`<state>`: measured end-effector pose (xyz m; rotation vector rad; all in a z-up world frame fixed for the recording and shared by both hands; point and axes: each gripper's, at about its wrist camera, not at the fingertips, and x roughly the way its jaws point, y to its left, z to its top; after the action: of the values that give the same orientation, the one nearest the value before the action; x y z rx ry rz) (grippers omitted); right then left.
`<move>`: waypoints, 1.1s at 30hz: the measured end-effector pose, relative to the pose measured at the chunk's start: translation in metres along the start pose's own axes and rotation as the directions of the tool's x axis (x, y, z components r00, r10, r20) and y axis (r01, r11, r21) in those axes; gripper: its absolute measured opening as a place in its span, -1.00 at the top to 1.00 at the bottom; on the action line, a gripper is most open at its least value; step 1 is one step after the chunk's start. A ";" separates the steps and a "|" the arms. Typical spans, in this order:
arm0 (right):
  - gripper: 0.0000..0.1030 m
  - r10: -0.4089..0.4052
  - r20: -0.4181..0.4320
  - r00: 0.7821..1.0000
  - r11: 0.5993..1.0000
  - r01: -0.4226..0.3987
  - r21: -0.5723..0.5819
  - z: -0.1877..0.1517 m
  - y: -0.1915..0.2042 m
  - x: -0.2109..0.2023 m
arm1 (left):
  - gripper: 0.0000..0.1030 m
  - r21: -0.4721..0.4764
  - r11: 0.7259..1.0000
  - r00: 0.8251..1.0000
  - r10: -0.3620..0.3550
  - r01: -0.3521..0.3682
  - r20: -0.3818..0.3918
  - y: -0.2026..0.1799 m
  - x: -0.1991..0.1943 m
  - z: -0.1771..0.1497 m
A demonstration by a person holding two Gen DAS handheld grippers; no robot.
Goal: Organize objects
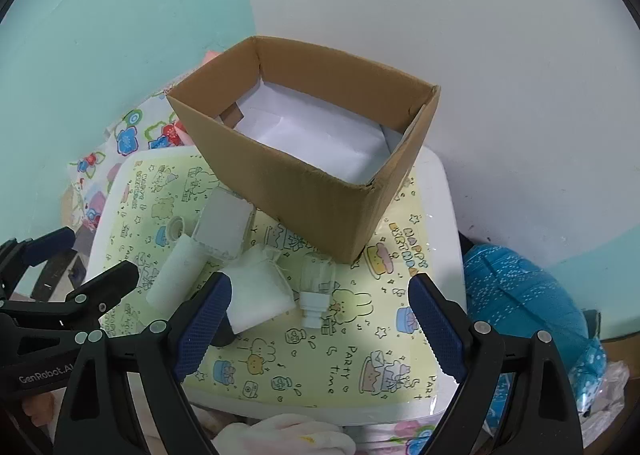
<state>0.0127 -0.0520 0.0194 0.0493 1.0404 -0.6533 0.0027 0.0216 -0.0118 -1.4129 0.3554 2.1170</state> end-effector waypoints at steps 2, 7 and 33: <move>-0.80 -0.006 -0.006 1.000 1.000 0.006 0.008 0.000 0.000 0.001 | -0.84 0.004 1.000 1.000 0.000 0.000 -0.004 -0.001 0.001 -0.001; -0.80 -0.039 -0.025 0.999 0.998 0.041 0.057 -0.001 0.000 0.001 | -0.84 0.006 1.000 1.000 -0.015 0.015 -0.005 0.002 0.001 -0.001; -0.80 -0.076 -0.041 0.996 0.994 0.079 0.078 -0.002 0.002 0.001 | -0.82 0.085 0.996 1.000 -0.009 0.011 -0.026 -0.005 0.003 -0.003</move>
<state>0.0129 -0.0501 0.0171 0.0911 1.0568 -0.7673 0.0072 0.0253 -0.0157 -1.3911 0.4430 2.0526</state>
